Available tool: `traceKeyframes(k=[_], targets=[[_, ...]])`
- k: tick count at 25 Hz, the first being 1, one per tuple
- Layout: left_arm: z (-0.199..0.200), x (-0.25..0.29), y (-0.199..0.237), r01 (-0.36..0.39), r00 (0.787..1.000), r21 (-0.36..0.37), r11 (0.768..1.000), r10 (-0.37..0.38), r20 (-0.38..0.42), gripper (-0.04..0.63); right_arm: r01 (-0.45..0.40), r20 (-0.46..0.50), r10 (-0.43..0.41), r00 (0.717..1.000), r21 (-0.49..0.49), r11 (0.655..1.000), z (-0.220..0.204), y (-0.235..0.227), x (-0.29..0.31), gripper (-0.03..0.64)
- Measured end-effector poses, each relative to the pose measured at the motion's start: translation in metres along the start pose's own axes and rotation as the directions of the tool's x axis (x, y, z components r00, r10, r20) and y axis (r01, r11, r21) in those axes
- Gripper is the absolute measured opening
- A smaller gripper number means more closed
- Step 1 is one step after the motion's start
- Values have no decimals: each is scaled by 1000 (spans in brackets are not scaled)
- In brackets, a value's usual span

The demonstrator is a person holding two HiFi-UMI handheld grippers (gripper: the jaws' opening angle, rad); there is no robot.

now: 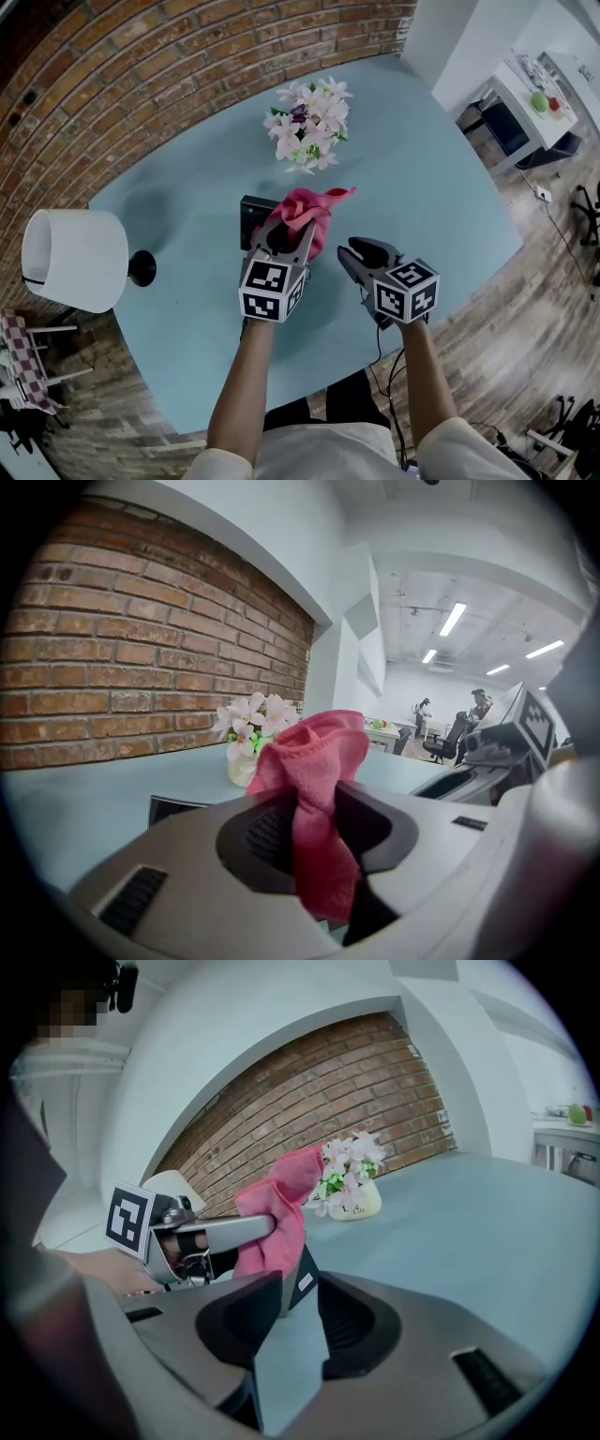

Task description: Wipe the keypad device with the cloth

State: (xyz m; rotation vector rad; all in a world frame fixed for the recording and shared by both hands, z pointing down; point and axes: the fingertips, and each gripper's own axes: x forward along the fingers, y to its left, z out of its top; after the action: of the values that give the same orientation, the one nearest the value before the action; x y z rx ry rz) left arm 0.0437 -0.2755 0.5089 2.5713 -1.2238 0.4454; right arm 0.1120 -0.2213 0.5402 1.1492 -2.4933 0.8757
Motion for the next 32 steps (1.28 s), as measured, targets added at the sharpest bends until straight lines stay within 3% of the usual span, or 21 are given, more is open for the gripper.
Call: traceKeyframes(k=[20, 32], targets=[[-42, -10, -9, -10, 997, -12, 1000, 9, -70, 150, -15, 18, 14, 1000, 38, 999, -3, 7, -3, 110], [-83, -15, -12, 3, 988, -27, 1000, -7, -155, 150, -10, 19, 10, 1000, 29, 1000, -1, 12, -5, 110]])
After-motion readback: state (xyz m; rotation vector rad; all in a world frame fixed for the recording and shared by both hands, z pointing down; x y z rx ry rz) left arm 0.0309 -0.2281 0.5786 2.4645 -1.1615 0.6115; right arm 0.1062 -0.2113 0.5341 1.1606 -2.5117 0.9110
